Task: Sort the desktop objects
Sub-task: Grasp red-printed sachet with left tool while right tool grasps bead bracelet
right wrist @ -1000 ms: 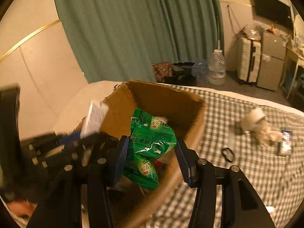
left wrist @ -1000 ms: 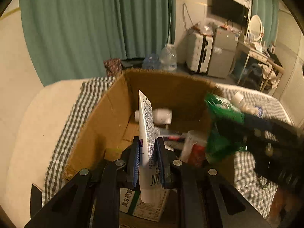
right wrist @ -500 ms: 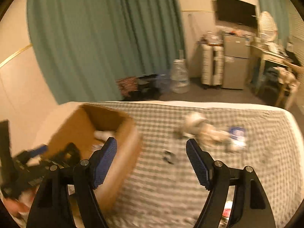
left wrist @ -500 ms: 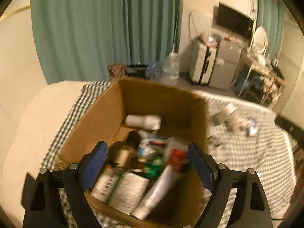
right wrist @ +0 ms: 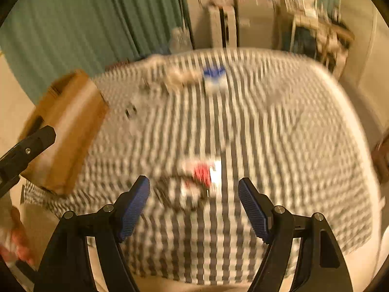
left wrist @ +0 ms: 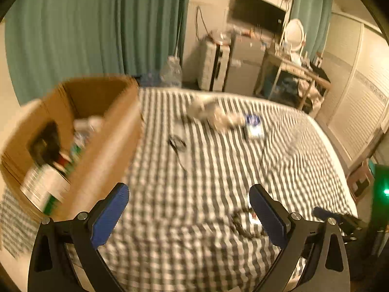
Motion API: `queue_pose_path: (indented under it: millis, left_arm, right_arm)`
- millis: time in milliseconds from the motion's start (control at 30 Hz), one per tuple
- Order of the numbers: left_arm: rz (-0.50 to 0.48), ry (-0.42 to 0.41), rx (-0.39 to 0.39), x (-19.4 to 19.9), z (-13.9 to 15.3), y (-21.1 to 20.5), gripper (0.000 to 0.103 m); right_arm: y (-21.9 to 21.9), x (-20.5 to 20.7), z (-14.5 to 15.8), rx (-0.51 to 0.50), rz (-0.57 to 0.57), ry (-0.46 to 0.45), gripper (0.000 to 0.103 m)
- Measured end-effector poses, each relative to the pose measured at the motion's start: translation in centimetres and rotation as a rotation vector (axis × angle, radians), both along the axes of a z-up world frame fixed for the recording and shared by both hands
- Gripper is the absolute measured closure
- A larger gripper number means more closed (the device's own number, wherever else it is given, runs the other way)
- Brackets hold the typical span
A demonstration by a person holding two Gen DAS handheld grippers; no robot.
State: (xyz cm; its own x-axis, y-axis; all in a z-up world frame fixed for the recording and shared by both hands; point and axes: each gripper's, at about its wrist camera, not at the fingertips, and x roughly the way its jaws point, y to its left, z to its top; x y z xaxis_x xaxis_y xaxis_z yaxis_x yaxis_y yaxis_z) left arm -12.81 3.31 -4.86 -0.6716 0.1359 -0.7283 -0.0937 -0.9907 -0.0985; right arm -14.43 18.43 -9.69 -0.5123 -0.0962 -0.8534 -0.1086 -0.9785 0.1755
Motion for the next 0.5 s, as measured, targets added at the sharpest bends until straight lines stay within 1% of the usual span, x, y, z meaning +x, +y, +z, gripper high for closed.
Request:
queue_pose_path:
  millis: [33,67,100,133,233,300,333,400,467,500]
  left_arm:
    - [0.000,-0.016,-0.001,-0.2,-0.9,0.3,0.001]
    - [0.005,-0.030,-0.006,-0.4,-1.8,0.6,0.001]
    - [0.004,-0.051,-0.015,-0.8,-3.0,1.0,0.001]
    - [0.006,-0.064,-0.024,-1.0,-3.7,1.2,0.001]
    - [0.027,-0.097,-0.039,-2.2,-5.7,1.4,0.001]
    - [0.038,-0.117,-0.025,-3.2,-6.8,1.4,0.001]
    - [0.041,-0.125,-0.022,-3.7,-7.3,1.5,0.001]
    - [0.040,-0.137,-0.016,-4.6,-8.2,1.6,0.001]
    - [0.034,-0.137,-0.014,-5.4,-8.7,1.6,0.001]
    - [0.030,-0.139,-0.014,-5.6,-9.0,1.6,0.001]
  right_arm:
    - [0.6,-0.4,-1.5,-0.034,-0.014,-0.068,0.031]
    - [0.9,-0.6,-2.4,-0.057,-0.026,-0.112,0.036]
    - [1.4,-1.2,-3.1,-0.066,-0.035,-0.143,0.038]
    - [1.7,-1.0,-3.8,-0.073,-0.036,-0.154,0.038]
    - [1.9,-2.6,-6.1,-0.088,-0.023,-0.238,0.038]
    - [1.9,-3.9,-8.3,-0.114,-0.008,-0.306,0.038]
    - [1.9,-4.2,-8.8,-0.102,-0.005,-0.322,0.038]
    - [1.4,-4.6,-8.9,-0.063,0.018,-0.320,0.038]
    - [1.3,-4.4,-8.6,-0.013,0.028,-0.309,0.051]
    - [1.7,-4.2,-8.4,-0.020,0.019,-0.294,0.069]
